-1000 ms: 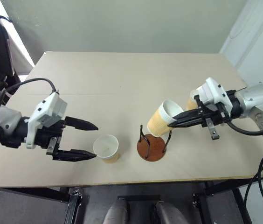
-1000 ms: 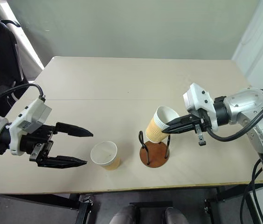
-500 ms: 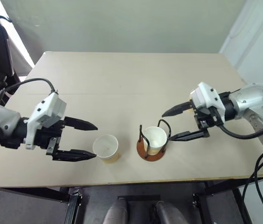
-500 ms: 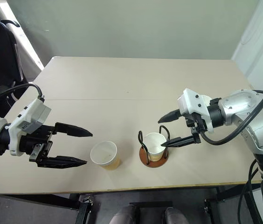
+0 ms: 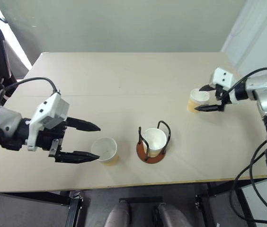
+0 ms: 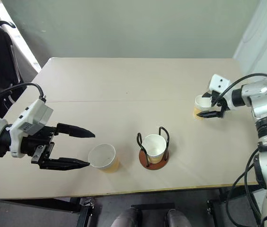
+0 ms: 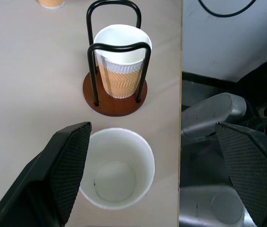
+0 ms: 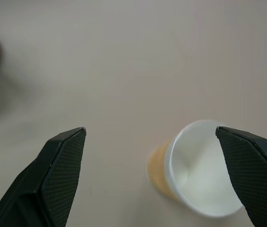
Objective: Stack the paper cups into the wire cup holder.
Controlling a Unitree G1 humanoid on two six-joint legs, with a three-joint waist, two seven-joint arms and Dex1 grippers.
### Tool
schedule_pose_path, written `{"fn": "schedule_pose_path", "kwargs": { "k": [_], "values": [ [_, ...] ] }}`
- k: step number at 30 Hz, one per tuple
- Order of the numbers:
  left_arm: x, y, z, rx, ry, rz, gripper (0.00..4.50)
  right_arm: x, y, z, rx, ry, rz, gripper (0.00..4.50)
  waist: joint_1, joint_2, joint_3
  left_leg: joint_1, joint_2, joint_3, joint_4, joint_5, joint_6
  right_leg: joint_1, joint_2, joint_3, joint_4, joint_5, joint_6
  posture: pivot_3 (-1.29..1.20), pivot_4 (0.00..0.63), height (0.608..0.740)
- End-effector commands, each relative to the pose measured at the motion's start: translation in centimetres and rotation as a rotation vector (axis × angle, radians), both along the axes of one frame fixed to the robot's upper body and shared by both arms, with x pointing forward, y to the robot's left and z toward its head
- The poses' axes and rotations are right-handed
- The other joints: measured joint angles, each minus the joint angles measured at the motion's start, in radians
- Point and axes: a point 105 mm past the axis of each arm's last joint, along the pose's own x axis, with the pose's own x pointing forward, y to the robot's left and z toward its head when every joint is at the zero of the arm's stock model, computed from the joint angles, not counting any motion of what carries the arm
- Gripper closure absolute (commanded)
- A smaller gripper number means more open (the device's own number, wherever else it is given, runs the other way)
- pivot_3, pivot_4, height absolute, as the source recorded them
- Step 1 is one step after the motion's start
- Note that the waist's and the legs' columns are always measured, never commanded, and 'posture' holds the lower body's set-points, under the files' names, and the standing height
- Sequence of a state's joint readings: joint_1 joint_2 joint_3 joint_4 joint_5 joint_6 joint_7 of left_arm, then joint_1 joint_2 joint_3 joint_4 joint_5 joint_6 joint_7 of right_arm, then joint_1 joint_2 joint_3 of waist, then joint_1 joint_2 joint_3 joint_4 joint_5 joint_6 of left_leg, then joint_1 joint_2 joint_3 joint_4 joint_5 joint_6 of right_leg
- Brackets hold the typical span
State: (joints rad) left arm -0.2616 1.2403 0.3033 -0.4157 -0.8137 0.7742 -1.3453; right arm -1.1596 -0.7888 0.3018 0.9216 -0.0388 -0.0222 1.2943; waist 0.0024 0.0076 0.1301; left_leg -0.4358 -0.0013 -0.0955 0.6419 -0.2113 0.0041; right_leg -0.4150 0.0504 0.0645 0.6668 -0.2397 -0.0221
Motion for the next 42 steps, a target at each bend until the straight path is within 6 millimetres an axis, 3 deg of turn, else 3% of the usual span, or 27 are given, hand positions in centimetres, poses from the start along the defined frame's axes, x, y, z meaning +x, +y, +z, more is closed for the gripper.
{"fn": "schedule_pose_path", "kwargs": {
  "k": [1,6,9,16,20,24,27,29,31,35,38,42],
  "values": [
    [-0.5,-0.2,0.8,-0.007,-0.035,-0.001,0.00,0.9,-0.1,1.2,-0.043,-0.068,-0.010,0.05,0.000,0.000,0.000,0.000,0.000,0.000,-0.002,0.001,-0.002,0.000,0.000,-0.001,-0.001,0.000,0.000,0.00,0.150,0.740],
    [-0.7,-0.4,0.8,-0.010,-0.031,0.005,0.00,1.7,0.3,-0.2,-0.092,-0.059,-0.028,0.05,0.000,0.000,0.000,0.000,0.002,0.000,-0.005,0.003,-0.004,0.000,0.000,-0.002,-0.002,0.000,-0.002,0.00,0.150,0.740],
    [-0.8,-0.4,0.8,-0.011,-0.031,0.009,0.00,1.9,0.5,-0.7,-0.112,-0.053,-0.027,0.60,0.001,0.000,0.000,0.000,0.002,0.000,-0.005,0.003,-0.005,0.000,0.000,-0.003,-0.002,0.001,-0.002,0.00,0.150,0.740],
    [-1.0,-0.3,1.0,-0.007,-0.034,0.019,0.00,1.8,0.7,-1.4,-0.120,-0.033,-0.010,3.08,0.001,0.000,0.000,0.000,0.002,0.000,-0.004,0.004,-0.006,0.001,0.000,-0.004,-0.001,0.001,-0.004,0.00,0.150,0.740],
    [-1.1,-0.3,1.1,-0.007,-0.036,0.020,0.00,1.7,1.0,0.0,-0.087,-0.064,0.012,4.48,0.000,0.000,0.000,0.001,0.002,0.000,-0.005,0.005,-0.007,0.000,0.000,-0.004,-0.001,0.001,-0.004,0.00,0.150,0.740],
    [-1.0,-0.2,1.0,-0.004,-0.040,0.022,0.00,1.5,2.0,3.9,0.017,-0.155,0.068,4.48,0.000,0.000,0.000,0.001,0.002,0.000,-0.005,0.005,-0.007,0.000,0.000,-0.004,0.000,0.001,-0.005,0.00,0.150,0.740],
    [-1.0,-0.2,1.0,-0.004,-0.040,0.021,0.00,-0.2,3.0,7.4,0.124,-0.175,0.183,4.48,0.000,0.000,0.000,0.001,0.002,0.000,-0.006,0.005,-0.007,0.000,0.000,-0.004,-0.001,0.001,-0.005,0.00,0.150,0.740],
    [-0.9,-0.2,1.0,-0.005,-0.039,0.019,0.00,-2.1,3.8,9.3,0.180,-0.154,0.282,4.48,0.001,0.000,0.000,0.000,0.002,0.000,-0.007,0.005,-0.008,0.000,0.000,-0.004,-0.002,0.001,-0.006,0.00,0.150,0.740],
    [-0.9,-0.3,0.9,-0.006,-0.036,0.015,0.00,-6.1,5.2,11.2,0.267,-0.100,0.431,4.48,0.003,0.000,0.000,0.000,0.002,0.000,-0.009,0.006,-0.008,0.000,0.000,-0.005,-0.004,0.001,-0.006,0.00,0.150,0.740],
    [-0.6,-0.3,0.8,-0.006,-0.030,0.005,0.00,-12.8,8.3,10.6,0.331,0.078,0.668,4.48,0.003,-0.001,-0.001,0.002,0.003,0.000,-0.010,0.011,-0.020,0.005,0.000,-0.006,-0.006,-0.004,-0.006,0.00,0.150,0.740],
    [-0.3,-0.5,0.6,0.001,-0.031,-0.006,0.00,-14.5,10.3,8.7,0.316,0.129,0.717,4.48,-0.011,-0.003,-0.001,0.006,0.004,0.000,-0.011,0.011,-0.020,0.008,0.002,-0.005,-0.006,-0.005,-0.007,0.00,0.150,0.740],
    [-0.1,-0.7,0.8,-0.004,-0.033,-0.027,0.00,-15.5,12.4,6.8,0.310,0.150,0.736,4.48,-0.013,-0.002,0.000,0.012,0.004,0.000,-0.011,0.007,-0.010,0.011,0.002,-0.005,-0.002,-0.004,-0.007,0.00,0.150,0.740]
  ]
}}
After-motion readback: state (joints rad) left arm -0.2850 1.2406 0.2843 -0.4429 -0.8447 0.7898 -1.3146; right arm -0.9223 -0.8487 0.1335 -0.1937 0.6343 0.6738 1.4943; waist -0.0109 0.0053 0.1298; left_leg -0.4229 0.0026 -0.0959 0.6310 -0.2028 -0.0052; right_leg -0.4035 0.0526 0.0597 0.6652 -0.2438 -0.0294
